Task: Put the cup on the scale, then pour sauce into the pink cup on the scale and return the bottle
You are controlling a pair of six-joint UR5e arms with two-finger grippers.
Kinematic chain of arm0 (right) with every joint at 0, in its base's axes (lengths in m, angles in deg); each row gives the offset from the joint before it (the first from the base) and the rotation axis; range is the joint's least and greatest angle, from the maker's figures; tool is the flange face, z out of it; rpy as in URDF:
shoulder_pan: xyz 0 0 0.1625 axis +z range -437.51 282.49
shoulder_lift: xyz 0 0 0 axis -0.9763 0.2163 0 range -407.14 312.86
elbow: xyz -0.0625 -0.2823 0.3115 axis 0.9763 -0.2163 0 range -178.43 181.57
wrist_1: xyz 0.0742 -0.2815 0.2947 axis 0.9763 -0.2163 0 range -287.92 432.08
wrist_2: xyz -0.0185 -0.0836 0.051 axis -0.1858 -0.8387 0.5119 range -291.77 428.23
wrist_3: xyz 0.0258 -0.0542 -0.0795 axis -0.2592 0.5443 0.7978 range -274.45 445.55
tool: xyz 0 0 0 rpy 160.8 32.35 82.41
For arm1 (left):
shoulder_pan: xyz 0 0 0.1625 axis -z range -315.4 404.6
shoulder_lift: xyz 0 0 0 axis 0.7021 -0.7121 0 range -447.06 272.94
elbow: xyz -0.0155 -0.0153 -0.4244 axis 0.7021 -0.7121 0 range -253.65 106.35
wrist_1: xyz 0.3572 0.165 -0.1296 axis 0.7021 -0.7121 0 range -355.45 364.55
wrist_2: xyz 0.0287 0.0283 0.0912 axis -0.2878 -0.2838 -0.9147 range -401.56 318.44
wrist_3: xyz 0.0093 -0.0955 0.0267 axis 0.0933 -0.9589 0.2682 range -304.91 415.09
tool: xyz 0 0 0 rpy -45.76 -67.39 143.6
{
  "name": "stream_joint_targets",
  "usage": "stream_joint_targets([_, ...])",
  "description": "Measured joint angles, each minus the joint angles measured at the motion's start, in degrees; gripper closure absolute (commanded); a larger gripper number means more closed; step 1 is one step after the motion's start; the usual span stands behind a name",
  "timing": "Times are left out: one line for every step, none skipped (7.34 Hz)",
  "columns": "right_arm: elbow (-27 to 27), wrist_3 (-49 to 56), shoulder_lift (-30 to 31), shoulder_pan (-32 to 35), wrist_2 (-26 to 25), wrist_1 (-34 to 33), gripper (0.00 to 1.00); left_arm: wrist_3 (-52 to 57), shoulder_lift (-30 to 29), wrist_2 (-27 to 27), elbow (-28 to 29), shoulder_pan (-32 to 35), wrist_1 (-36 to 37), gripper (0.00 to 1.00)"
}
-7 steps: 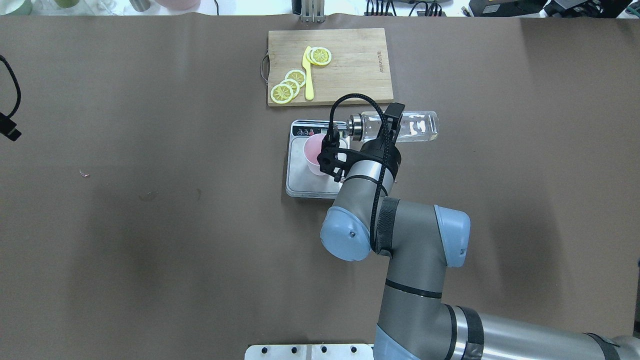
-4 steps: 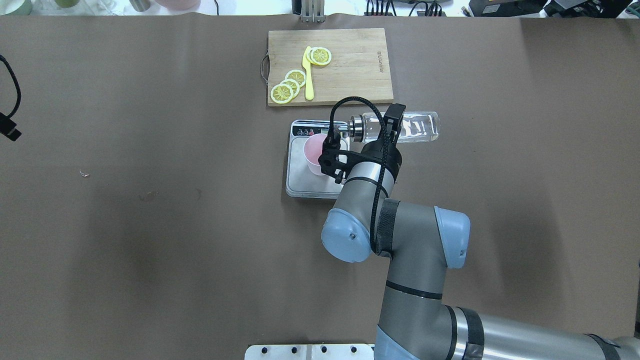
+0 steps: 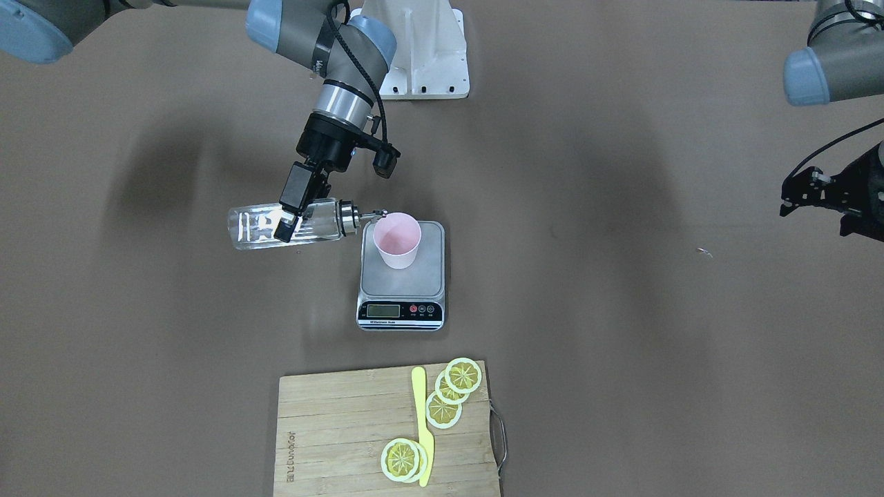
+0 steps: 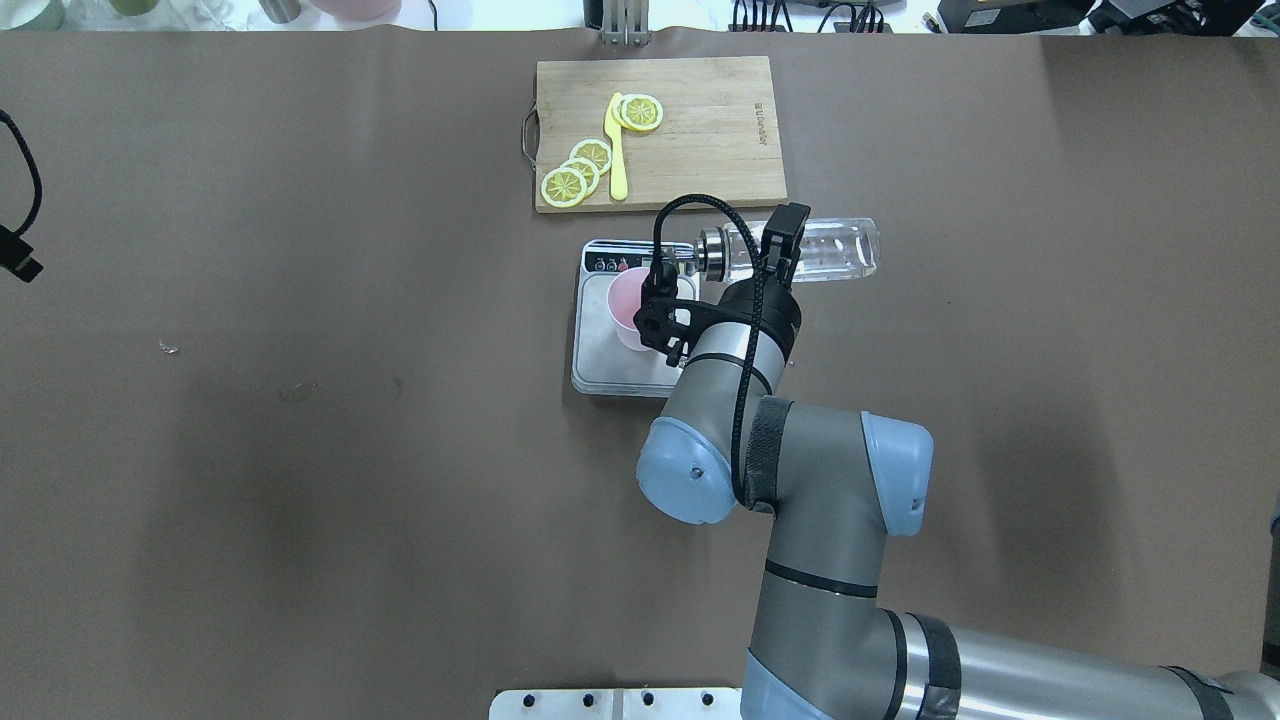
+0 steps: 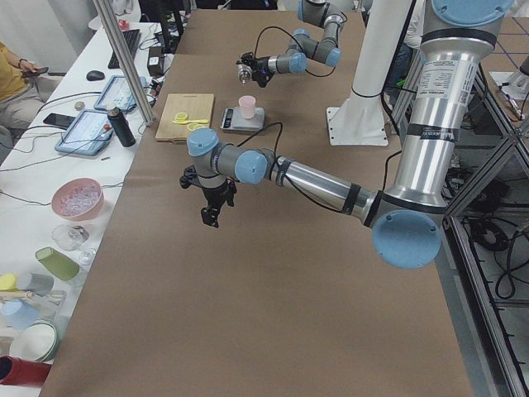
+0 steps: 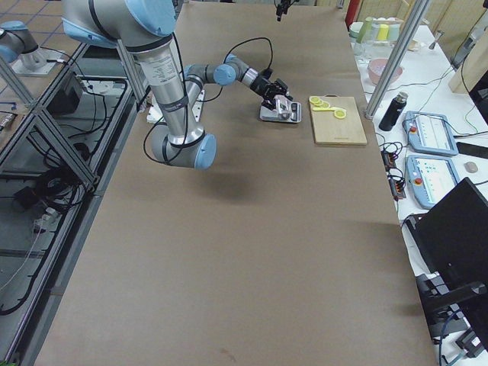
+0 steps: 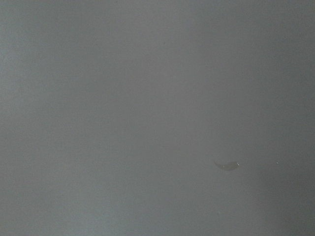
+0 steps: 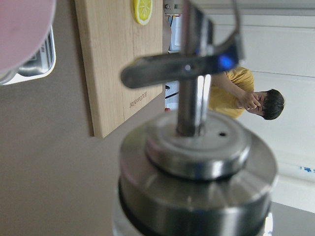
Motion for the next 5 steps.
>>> stream_joint_targets([-0.01,0.64,-0.35,0.00,-0.21,-0.96,0.77,0.00,0.00,0.00,0.00,0.00,-0.02,0.03])
stream_joint_targets([-0.04,1.53,-0.52,0.01,-0.53,-1.37,0.77,0.00,0.00,0.00,0.00,0.00,-0.01,0.03])
stream_joint_targets([-0.10,2.29,-0.57,0.05,-1.08,-1.55,0.77,0.00,0.00,0.00,0.00,0.00,0.01,0.03])
stream_joint_targets([-0.15,2.82,-0.59,0.07,-1.40,-1.73,0.77,0.00,0.00,0.00,0.00,0.00,0.01,0.03])
stream_joint_targets([-0.15,3.14,-0.61,0.08,-1.56,-1.94,0.77,0.00,0.00,0.00,0.00,0.00,0.00,0.03])
